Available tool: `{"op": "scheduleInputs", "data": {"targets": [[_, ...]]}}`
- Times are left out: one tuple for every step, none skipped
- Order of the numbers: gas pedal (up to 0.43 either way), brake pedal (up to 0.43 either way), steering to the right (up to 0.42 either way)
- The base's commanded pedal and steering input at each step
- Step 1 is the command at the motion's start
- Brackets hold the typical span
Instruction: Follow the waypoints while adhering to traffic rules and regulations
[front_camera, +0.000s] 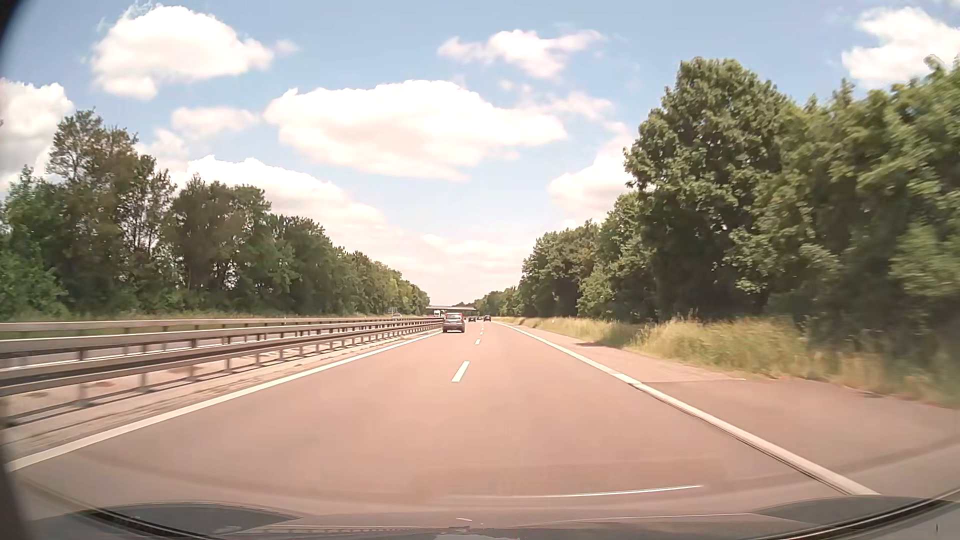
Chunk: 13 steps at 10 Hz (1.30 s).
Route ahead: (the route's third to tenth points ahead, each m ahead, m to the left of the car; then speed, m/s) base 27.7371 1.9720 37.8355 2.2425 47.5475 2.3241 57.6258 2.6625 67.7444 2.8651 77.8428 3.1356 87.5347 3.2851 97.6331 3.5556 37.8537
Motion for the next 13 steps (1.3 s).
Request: {"op": "scheduleInputs", "data": {"targets": [[0.429, 0.012, -0.006], [0.429, 0.012, -0.007], [0.421, 0.012, -0.006], [0.409, 0.012, -0.007], [0.378, 0.006, -0.007], [0.358, 0.012, -0.006], [0.331, 0.006, -0.006], [0.311, 0.006, -0.006], [0.287, 0.006, -0.006], [0.268, 0.006, -0.006], [0.24, 0.012, -0.006], [0.24, 0.012, -0.006], [0.24, 0.012, -0.005]]}}
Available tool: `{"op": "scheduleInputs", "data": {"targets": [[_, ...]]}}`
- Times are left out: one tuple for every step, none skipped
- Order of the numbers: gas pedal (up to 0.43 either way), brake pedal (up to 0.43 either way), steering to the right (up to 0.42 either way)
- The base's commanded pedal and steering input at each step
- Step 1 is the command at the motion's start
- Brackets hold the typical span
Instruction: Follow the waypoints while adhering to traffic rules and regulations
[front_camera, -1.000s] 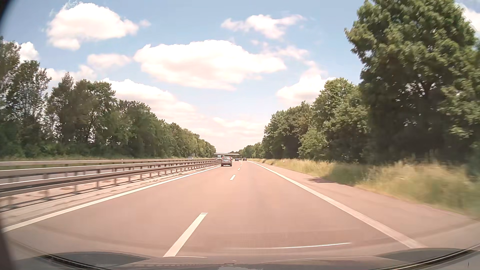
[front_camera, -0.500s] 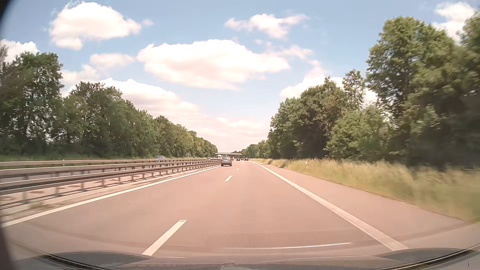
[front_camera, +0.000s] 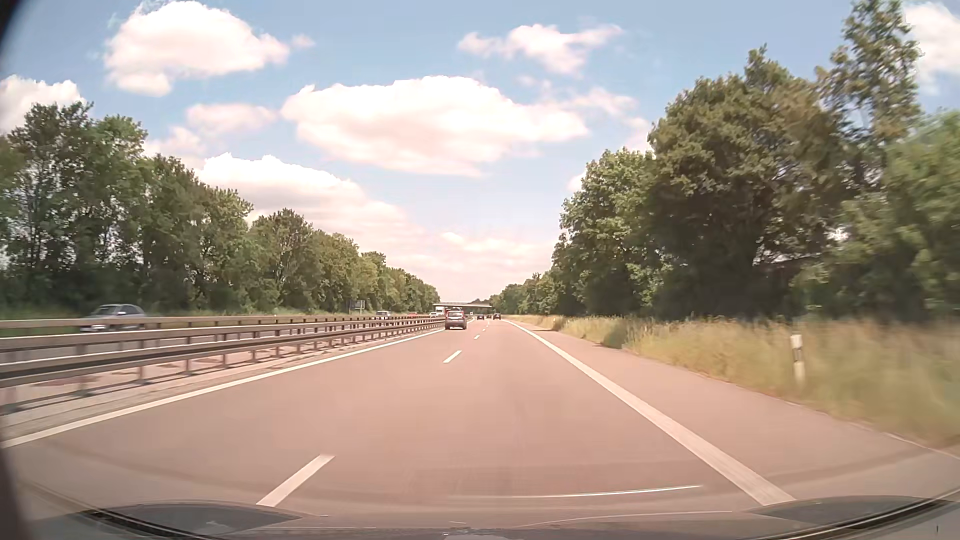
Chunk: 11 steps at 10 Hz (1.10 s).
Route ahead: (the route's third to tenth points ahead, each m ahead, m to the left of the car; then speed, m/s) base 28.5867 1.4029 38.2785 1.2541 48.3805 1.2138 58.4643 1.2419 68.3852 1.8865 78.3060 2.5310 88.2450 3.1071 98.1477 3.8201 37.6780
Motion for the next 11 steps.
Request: {"op": "scheduleInputs", "data": {"targets": [[0.24, 0.006, -0.005], [0.24, 0.012, -0.004], [0.24, 0.006, -0.004], [0.24, 0.012, -0.003], [0.24, 0.012, -0.003], [0.24, 0.006, -0.003], [0.26, 0.012, -0.003], [0.311, 0.012, -0.002], [0.331, 0.012, -0.003], [0.35, 0.006, -0.003], [0.37, 0.012, -0.003]]}}
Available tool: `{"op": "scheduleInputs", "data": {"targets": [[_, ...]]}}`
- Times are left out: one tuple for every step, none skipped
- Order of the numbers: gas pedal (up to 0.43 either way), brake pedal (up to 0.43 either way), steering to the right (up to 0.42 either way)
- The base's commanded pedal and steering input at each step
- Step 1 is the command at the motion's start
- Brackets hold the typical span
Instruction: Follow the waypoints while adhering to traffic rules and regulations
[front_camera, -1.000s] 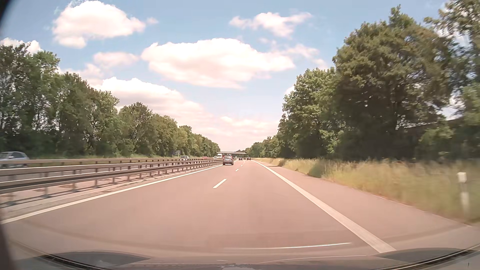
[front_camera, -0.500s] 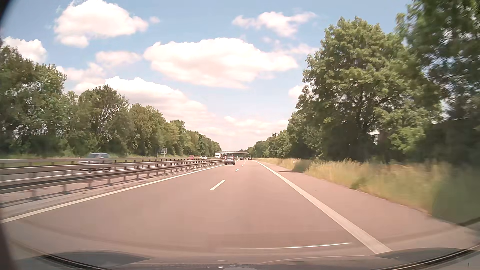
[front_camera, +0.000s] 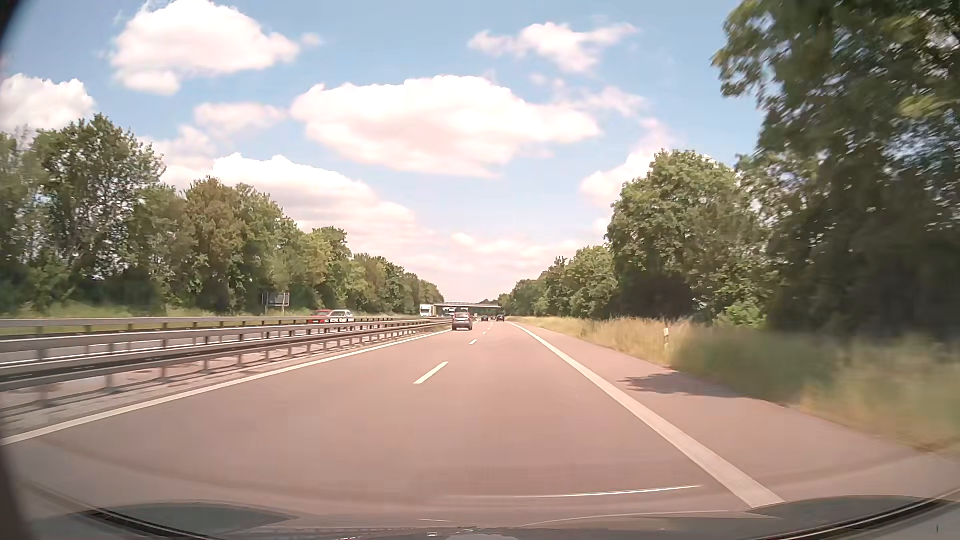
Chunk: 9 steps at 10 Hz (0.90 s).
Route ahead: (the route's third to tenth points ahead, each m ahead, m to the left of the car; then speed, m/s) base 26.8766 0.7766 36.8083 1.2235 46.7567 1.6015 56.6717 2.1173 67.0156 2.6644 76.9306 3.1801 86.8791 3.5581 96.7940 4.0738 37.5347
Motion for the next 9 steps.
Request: {"op": "scheduleInputs", "data": {"targets": [[0.37, 0.006, -0.002], [0.378, 0.006, -0.002], [0.378, 0.012, -0.002], [0.378, 0.012, -0.002], [0.378, 0.012, -0.002], [0.39, 0.012, -0.002], [0.39, 0.012, -0.002], [0.39, 0.012, -0.002], [0.39, 0.006, -0.002]]}}
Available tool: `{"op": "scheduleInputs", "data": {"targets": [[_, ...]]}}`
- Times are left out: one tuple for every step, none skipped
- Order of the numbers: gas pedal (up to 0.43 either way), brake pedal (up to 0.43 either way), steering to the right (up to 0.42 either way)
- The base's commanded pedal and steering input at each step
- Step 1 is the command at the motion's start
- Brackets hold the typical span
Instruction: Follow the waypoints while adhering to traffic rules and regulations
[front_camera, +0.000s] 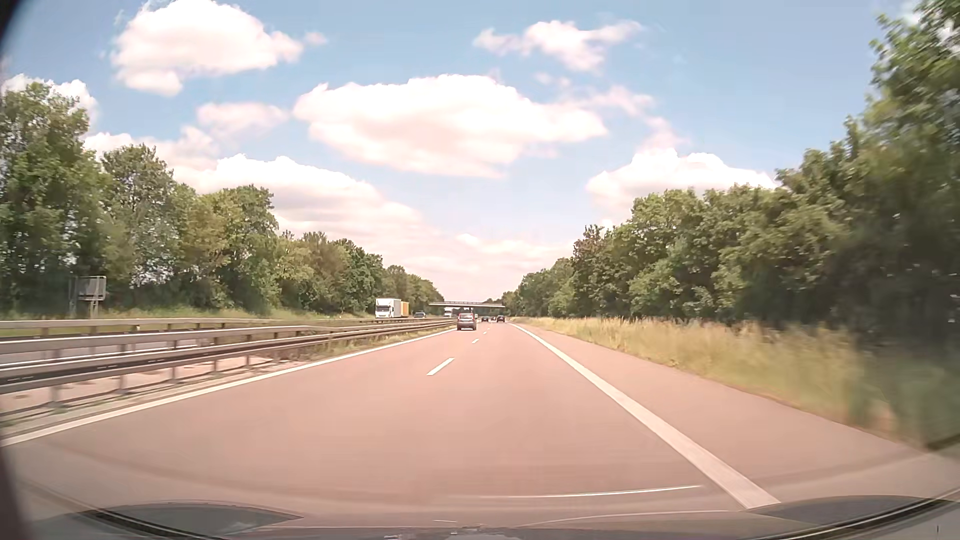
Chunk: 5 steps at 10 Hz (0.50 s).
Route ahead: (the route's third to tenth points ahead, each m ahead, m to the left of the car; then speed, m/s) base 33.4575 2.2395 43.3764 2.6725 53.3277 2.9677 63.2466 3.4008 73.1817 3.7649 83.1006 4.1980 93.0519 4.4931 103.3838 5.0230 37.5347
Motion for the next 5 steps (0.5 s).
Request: {"op": "scheduleInputs", "data": {"targets": [[0.39, 0.012, -0.002], [0.39, 0.012, -0.002], [0.398, 0.012, -0.002], [0.398, 0.006, -0.002], [0.398, 0.012, -0.002]]}}
